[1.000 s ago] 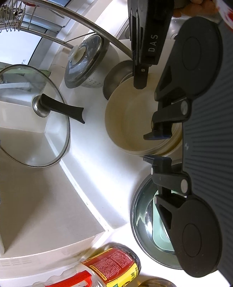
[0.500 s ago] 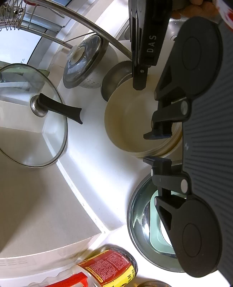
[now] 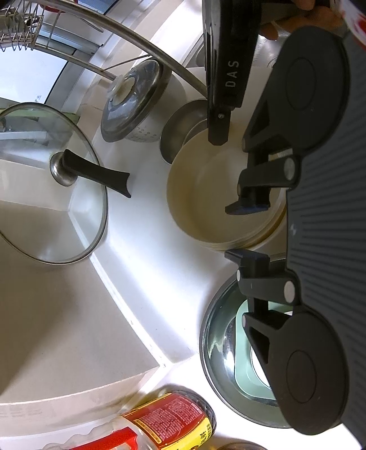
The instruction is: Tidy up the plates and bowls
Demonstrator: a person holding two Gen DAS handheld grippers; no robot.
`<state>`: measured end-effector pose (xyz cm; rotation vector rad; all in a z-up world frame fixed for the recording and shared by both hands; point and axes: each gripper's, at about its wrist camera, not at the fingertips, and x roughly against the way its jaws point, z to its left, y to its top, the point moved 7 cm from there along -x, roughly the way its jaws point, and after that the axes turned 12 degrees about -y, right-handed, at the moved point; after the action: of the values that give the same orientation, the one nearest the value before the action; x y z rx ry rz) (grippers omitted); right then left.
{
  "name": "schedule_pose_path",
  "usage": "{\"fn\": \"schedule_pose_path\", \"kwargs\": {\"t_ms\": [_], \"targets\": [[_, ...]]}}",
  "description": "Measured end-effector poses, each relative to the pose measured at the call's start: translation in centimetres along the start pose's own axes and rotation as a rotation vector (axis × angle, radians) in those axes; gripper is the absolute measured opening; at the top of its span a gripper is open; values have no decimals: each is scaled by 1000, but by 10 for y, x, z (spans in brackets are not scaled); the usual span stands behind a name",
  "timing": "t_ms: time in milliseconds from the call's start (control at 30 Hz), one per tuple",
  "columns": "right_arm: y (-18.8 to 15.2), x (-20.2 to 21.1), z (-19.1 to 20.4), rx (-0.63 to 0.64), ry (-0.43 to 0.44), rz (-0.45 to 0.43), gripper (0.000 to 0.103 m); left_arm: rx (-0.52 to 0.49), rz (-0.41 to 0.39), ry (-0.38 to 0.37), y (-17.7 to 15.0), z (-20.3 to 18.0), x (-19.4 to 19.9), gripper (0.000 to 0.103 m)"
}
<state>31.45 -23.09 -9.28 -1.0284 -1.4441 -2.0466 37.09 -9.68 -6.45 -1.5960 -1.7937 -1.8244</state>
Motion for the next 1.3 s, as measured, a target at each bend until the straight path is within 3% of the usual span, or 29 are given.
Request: {"fn": "schedule_pose_path", "kwargs": {"t_ms": [433,500,600,667,733,1067,1300], "targets": [[2,11,1,-2,11,-28,14,-2,-16,0,3,-2,7,25],[1,13,2,-2,13,-30,15,-4,-15,-3,3,-3,9,31],[0,16,2,-2,15,-34,29,-14,-19,-3,3,-5,11,37],[1,19,2,0,13,-48,46,-17,-19,-7,4,-7,13,40],[1,22,2,0,15,-56,48,-19,-22,-4,4,-8,15,45],[3,39,-7,-28,23,-85,50,-46,-41,-4,6,-14,27,63],[2,52,-18,-44,3,-96,51,-83,-52,-26,10,-24,34,63]]}}
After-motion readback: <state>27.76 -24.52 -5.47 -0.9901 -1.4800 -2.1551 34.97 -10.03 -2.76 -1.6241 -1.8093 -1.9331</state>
